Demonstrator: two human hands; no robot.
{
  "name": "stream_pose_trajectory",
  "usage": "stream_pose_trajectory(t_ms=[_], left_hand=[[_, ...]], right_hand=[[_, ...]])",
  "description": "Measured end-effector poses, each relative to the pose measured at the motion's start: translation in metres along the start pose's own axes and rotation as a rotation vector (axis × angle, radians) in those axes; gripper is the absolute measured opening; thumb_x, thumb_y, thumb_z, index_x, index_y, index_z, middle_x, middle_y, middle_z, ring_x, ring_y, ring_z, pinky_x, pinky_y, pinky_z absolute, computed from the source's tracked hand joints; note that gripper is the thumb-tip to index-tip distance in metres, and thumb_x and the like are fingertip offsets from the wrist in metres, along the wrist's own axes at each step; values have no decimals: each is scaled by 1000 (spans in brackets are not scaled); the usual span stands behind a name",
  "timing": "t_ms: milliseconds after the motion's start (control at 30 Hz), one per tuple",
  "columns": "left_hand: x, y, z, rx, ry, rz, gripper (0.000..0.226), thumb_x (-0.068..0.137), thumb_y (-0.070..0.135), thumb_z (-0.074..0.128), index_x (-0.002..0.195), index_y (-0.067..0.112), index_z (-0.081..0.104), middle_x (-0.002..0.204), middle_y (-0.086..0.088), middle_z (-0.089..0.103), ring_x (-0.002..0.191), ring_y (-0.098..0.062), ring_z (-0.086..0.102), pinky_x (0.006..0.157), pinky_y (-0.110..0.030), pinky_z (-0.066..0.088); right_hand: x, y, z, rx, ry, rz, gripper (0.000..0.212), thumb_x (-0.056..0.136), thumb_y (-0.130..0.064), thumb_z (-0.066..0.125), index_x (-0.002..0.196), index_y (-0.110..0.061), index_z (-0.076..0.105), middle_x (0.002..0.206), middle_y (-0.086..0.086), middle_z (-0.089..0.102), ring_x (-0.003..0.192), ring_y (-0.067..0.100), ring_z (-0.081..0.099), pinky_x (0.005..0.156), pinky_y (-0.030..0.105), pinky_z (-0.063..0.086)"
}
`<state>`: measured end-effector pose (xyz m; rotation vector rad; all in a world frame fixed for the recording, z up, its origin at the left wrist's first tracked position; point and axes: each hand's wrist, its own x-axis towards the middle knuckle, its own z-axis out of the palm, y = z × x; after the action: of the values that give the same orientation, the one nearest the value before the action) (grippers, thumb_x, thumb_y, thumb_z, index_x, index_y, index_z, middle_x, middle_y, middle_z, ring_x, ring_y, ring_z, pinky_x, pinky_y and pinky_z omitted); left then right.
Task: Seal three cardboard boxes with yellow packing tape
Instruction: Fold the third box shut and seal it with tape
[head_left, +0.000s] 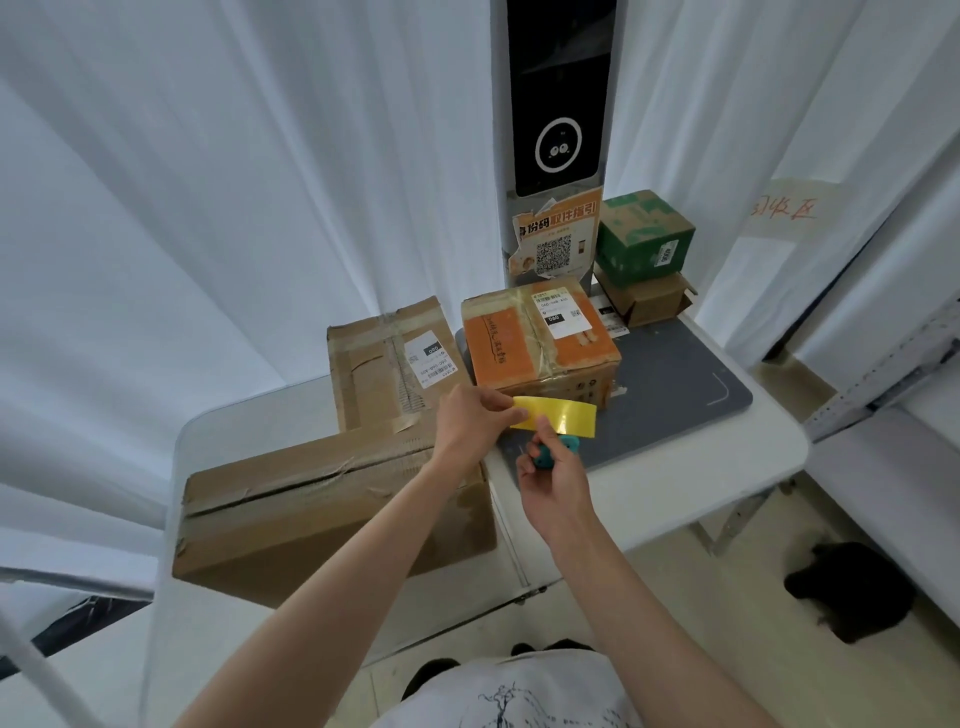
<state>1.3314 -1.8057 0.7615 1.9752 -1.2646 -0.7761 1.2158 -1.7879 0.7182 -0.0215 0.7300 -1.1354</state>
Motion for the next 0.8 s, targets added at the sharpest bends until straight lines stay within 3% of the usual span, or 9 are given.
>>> stream_pose_trajectory(t_ms=[233, 433, 667, 800], left_hand=[[-9, 3, 1, -111, 60, -81, 13, 80, 22, 85, 90, 15, 83, 86, 3, 77, 82, -5, 68, 69, -14, 49], [-11, 2, -1, -168, 90, -117, 3, 83, 18, 82, 85, 16, 81, 85, 2, 75, 81, -8, 68, 67, -16, 50], [-6, 7, -1, 53, 7, -40, 6, 92, 17, 70, 86, 15, 72, 78, 6, 63, 78, -11, 58, 69, -26, 45], [2, 14, -7, 280, -84, 5, 14, 95, 10, 58, 85, 7, 66, 86, -6, 62, 84, -22, 53, 75, -39, 46]], right_hand=[[-8, 1, 1, 0, -45, 13, 32, 81, -13, 72, 111, -10, 61, 69, 1, 58, 57, 7, 50, 47, 18, 42], [-10, 1, 1, 4, -41, 58, 19, 92, -10, 67, 109, -11, 60, 70, 2, 57, 56, 8, 49, 46, 18, 41], [-7, 1, -5, -36, -1, 95, 20, 86, -14, 72, 100, -11, 58, 70, 2, 57, 57, 8, 49, 45, 19, 39], [-5, 0, -13, -122, -20, 183, 17, 89, -18, 71, 100, -11, 60, 74, 2, 58, 54, 9, 49, 45, 20, 36]])
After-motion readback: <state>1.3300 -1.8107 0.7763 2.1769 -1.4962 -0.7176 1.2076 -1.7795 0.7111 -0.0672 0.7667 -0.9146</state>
